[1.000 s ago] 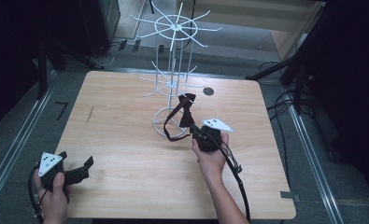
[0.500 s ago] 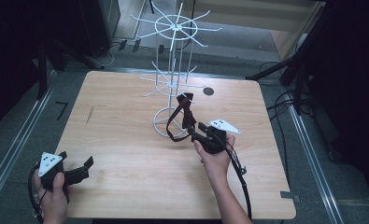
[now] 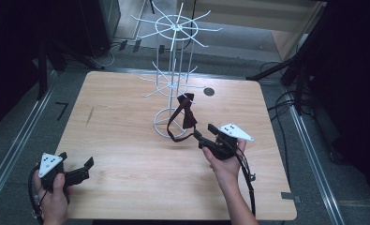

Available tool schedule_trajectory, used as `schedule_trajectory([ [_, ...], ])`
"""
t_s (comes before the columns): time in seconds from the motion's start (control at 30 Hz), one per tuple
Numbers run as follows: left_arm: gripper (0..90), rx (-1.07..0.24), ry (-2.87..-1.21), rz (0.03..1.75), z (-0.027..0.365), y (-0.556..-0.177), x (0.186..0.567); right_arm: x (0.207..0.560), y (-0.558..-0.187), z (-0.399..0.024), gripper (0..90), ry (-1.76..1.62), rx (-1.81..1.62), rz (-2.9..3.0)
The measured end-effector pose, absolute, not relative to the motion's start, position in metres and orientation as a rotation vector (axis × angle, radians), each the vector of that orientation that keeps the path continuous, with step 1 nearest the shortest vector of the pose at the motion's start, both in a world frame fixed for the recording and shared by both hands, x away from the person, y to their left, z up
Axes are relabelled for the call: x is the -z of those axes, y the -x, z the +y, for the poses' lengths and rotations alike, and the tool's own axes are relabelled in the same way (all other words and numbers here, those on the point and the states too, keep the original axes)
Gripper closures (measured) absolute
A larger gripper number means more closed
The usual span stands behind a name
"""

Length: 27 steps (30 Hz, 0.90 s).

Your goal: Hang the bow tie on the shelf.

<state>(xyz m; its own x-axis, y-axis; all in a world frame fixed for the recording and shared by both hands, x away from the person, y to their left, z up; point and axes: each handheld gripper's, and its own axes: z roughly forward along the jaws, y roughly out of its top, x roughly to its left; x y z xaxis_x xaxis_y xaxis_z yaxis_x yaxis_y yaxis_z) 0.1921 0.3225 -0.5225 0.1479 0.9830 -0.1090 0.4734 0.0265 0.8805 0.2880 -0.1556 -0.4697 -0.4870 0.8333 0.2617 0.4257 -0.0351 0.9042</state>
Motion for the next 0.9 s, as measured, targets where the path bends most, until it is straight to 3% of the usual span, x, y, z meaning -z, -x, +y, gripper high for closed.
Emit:
schedule_trajectory([
  [0.3, 0.1, -0.758, -1.579, 1.451, 0.322, -0.192, 0.522, 0.479, -0.277, -0.181, 25.1, -1.362, -1.495, 1.864],
  [0.9, 0.2, -0.761, -1.58, 1.451, 0.322, -0.192, 0.522, 0.501, -0.26, -0.213, 19.6, -1.386, -1.461, 1.857],
])
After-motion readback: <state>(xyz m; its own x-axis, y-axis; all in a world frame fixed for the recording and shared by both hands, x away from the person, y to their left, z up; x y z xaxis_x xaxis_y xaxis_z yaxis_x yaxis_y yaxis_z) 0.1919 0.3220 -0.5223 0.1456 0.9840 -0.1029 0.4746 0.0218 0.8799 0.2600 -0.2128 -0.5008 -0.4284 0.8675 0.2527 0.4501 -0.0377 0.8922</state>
